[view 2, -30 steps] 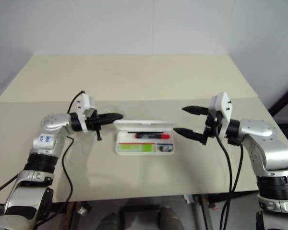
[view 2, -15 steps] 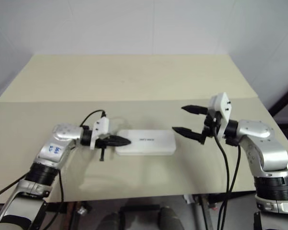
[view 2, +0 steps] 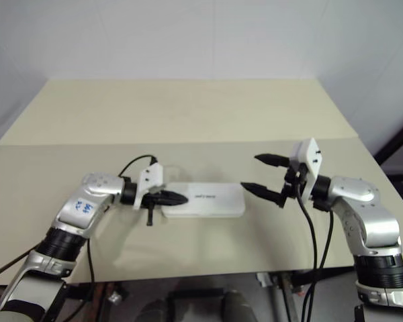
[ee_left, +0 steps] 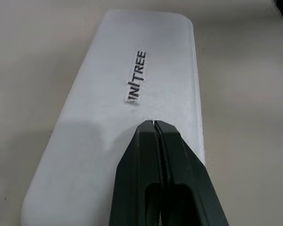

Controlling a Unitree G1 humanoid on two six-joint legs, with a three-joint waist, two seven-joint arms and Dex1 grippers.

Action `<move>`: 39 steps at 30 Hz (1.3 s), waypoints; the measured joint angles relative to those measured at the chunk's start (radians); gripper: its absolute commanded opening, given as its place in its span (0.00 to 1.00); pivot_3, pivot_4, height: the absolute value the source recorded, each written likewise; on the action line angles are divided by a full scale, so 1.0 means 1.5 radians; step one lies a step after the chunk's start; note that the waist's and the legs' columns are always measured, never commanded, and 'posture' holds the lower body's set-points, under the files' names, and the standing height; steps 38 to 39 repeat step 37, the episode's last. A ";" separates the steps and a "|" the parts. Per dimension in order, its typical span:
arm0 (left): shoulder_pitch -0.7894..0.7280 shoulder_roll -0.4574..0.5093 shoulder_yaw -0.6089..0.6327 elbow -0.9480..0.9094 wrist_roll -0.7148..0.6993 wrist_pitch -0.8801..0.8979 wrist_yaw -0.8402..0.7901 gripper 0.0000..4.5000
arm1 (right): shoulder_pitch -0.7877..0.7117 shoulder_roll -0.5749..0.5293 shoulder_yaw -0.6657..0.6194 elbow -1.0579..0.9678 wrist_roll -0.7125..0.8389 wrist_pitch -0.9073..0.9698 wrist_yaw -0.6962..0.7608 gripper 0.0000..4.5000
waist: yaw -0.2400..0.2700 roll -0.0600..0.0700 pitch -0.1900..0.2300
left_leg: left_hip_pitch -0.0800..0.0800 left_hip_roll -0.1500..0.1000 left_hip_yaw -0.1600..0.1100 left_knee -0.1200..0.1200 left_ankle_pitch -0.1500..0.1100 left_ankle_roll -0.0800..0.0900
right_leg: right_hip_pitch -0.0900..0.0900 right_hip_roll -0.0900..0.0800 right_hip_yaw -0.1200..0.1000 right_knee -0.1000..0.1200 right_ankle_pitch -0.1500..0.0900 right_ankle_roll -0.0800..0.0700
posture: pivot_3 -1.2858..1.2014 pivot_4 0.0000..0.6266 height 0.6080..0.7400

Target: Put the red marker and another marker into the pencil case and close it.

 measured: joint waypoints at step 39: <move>0.120 0.138 0.281 -0.096 -0.174 -0.014 0.075 0.99 | -0.068 -0.042 0.006 0.087 -0.006 -0.028 0.061 1.00 | -0.001 0.000 0.000 | 0.000 0.000 0.001 -0.003 -0.002 0.000 | -0.002 -0.001 -0.001 -0.002 0.000 0.000 | 0.52 0.24 1.00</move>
